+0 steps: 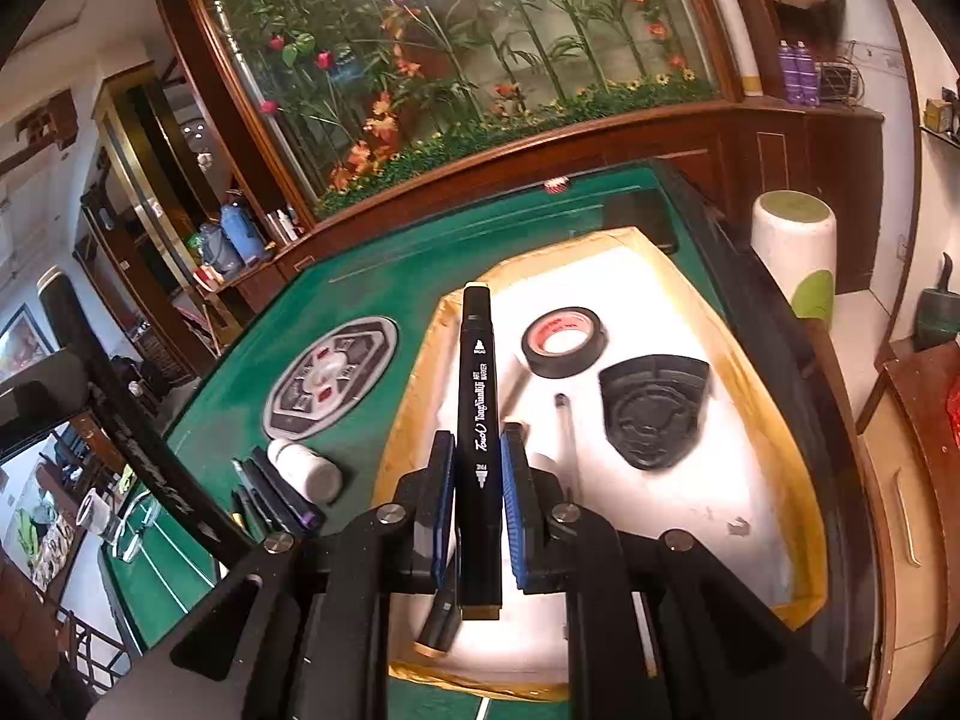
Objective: Organize rigid objects
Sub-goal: 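Carry both black markers onto the tray and open both tools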
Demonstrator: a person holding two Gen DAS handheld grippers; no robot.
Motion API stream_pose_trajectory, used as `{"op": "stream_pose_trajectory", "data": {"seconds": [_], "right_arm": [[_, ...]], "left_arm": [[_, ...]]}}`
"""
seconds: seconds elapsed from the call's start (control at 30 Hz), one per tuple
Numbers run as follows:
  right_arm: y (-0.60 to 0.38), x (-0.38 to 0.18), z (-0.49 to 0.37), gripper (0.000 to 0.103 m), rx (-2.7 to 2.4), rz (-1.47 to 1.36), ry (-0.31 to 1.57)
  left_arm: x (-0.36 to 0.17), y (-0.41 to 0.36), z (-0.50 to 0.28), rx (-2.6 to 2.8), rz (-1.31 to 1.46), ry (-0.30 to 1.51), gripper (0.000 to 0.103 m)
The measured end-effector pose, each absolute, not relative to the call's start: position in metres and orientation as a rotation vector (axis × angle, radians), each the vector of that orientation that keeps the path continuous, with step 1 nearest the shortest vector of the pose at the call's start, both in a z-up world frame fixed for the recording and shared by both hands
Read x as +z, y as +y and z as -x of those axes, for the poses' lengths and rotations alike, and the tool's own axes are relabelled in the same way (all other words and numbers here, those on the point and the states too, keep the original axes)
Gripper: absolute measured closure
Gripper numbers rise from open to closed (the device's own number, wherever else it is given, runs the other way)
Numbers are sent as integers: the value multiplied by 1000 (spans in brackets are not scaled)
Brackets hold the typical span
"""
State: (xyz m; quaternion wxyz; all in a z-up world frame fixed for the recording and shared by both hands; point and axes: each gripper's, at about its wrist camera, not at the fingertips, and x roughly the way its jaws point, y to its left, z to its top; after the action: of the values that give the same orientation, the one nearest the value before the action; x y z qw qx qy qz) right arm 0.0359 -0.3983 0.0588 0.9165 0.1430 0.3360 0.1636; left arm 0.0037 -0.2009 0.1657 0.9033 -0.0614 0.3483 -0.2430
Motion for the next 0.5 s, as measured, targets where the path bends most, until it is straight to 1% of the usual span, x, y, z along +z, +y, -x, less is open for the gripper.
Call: {"op": "stream_pose_trajectory", "data": {"seconds": [0.3,0.5], "right_arm": [[-406,48,-41,89,301,-304,737],[-407,45,-41,89,284,-300,757]], "left_arm": [[124,-225,-38,-484,141,835,89],[112,-231,-48,-471,127,854,89]]}}
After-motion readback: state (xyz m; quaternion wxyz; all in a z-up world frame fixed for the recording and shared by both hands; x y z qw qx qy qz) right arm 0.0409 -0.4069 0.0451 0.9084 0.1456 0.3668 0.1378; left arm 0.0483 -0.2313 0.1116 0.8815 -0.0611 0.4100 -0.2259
